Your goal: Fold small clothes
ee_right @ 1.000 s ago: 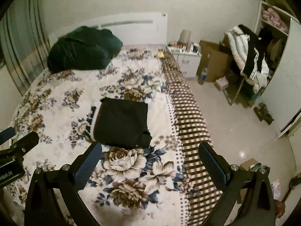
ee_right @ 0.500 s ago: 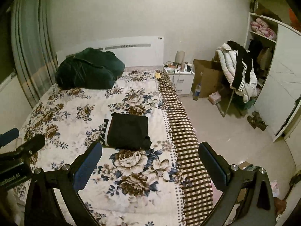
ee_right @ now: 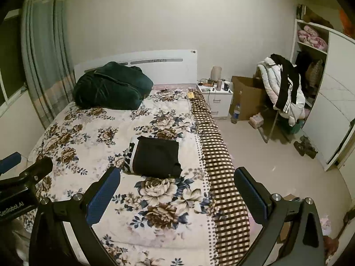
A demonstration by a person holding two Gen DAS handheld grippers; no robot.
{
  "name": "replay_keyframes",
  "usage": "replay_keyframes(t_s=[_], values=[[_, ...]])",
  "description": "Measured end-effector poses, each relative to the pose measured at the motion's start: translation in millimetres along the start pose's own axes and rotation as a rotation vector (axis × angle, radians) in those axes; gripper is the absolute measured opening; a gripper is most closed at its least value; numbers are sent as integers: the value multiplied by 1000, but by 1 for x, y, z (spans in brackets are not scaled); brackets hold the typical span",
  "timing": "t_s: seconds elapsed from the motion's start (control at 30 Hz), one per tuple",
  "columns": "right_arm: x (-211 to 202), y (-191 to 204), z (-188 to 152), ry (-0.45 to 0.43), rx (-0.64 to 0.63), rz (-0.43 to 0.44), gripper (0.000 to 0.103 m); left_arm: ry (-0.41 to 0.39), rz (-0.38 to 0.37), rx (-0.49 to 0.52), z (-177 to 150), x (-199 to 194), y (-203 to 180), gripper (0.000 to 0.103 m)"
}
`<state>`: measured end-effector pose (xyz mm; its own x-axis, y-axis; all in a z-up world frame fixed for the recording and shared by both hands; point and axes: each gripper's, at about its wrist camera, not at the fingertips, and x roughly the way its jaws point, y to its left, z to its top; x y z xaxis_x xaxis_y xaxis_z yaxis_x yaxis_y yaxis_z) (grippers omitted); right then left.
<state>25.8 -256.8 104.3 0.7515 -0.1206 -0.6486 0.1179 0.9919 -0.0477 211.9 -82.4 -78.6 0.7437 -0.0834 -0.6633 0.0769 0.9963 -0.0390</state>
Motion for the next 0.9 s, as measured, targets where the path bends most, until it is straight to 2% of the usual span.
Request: replay_keyframes(t_s=[0.4,0.9], values=[[7,-2,2,20,-14,25,103,10,37,31,-4,-1,-1,103],[10,0,0,28,-12,28,103,22,43,24,-4,0,5,103]])
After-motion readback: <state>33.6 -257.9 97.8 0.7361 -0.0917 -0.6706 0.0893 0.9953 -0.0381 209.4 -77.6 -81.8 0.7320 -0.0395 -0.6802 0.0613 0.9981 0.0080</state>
